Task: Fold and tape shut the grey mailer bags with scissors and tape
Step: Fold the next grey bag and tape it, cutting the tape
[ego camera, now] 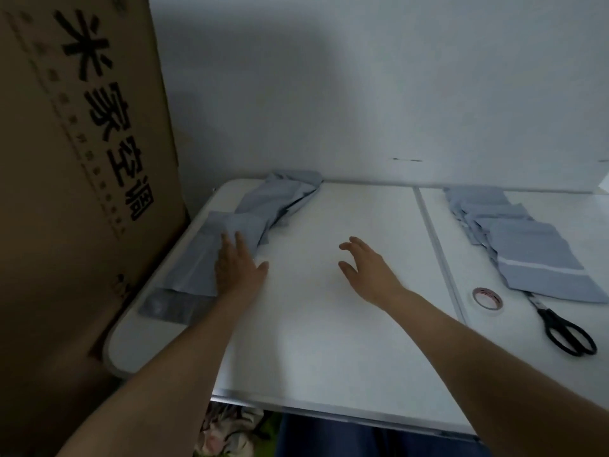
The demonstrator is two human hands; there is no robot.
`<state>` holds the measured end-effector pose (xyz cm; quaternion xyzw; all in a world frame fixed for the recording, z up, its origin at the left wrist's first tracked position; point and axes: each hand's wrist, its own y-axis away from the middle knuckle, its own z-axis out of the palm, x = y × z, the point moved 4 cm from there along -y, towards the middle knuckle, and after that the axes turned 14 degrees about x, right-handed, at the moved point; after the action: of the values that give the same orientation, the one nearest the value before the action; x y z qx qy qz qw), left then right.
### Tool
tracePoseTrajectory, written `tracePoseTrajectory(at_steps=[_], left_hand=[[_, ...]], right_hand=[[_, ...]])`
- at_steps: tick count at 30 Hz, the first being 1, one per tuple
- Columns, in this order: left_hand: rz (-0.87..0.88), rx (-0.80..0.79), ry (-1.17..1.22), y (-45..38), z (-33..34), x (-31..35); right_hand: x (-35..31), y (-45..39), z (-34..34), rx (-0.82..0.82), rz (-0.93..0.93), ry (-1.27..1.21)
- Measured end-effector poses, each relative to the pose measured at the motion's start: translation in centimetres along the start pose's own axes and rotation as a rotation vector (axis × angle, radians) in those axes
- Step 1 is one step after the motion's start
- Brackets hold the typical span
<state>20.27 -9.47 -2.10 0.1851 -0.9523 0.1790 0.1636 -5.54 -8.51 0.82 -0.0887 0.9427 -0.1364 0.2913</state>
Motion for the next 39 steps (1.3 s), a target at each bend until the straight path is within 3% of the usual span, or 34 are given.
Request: tracePoseTrajectory(at_steps=[5,7,14,19,22,24,26,29,31,35,39], left_hand=[[-0.022,0.050,0.085,-0.9,-0.7,-1.1],[-0.070,-0.003,0.144,-1.1,-1.0,-1.1],[0.047,-0.226,0.427,1.9,-2.2,3.9],[0.111,-0.598,0.641,8.2,-1.5,10.0],[0.256,-0.866,0.610,11.8,-1.0,13.0],[0.261,-0.988,0.641,13.4,-0.6,14.0],[0.209,-0.910,0.711,13.4,-1.0,14.5],[0.285,-0.434,0.476,11.2,-2.3,13.6],[0.348,-0.285,0.331,10.8,-2.8,12.4],[0.535,-0.279,0.232,13.5,-1.6,11.4],[0.626,-0.327,0.086,15.9,0.9,11.1]], right_hand=[[-0.2,1.0,0.0,-0.001,0.041,-0.045],[-0.3,1.5,0.0,0.000,0.063,-0.075],[-0.1,2.2,-0.2,0.028,0.254,-0.277],[0.8,4.0,-0.4,0.029,0.377,-0.413],[2.3,4.8,-1.4,0.074,0.422,-0.375],[3.3,5.2,-2.0,0.099,0.418,-0.325],[3.9,5.7,-2.6,0.140,0.367,-0.240],[3.8,6.8,-3.1,0.188,0.175,-0.108],[3.1,7.5,-2.8,0.100,0.061,-0.106],[2.6,8.5,-2.0,-0.047,-0.123,-0.006],[3.3,9.1,-1.9,0.004,-0.116,0.086]])
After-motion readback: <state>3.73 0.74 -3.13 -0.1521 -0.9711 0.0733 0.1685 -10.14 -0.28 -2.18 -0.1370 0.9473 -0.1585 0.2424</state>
